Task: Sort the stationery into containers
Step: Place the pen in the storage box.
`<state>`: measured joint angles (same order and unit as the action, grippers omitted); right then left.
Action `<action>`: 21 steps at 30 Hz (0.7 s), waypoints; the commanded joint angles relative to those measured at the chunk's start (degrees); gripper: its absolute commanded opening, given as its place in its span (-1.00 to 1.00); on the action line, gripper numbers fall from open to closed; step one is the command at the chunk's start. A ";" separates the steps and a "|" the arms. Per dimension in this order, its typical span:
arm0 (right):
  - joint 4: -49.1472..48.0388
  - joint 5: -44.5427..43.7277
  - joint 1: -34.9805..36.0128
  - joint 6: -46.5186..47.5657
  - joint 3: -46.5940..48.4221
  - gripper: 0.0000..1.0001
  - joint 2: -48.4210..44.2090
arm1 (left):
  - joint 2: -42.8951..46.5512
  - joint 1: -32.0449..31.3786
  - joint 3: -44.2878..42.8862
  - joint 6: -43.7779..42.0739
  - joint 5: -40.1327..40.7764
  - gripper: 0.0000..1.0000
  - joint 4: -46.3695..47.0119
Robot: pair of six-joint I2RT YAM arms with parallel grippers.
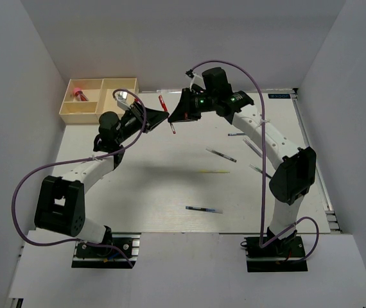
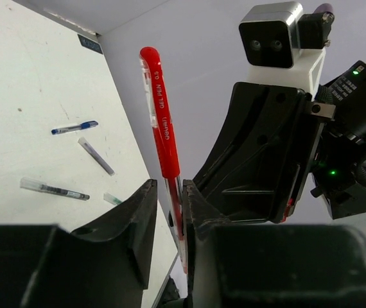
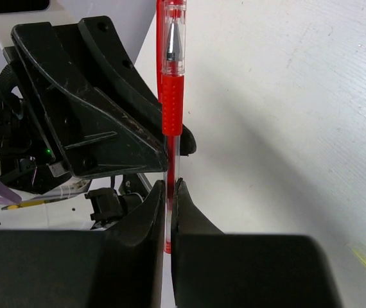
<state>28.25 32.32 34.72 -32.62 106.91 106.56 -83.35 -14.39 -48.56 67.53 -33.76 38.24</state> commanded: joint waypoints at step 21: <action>-2.33 1.70 -5.61 6.24 -4.08 0.78 -5.13 | 1.53 6.30 -9.52 -20.34 1.76 -1.00 -22.82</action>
<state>25.39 34.98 32.95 -30.24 104.01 105.89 -83.42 -11.11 -51.09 60.69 -33.58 27.73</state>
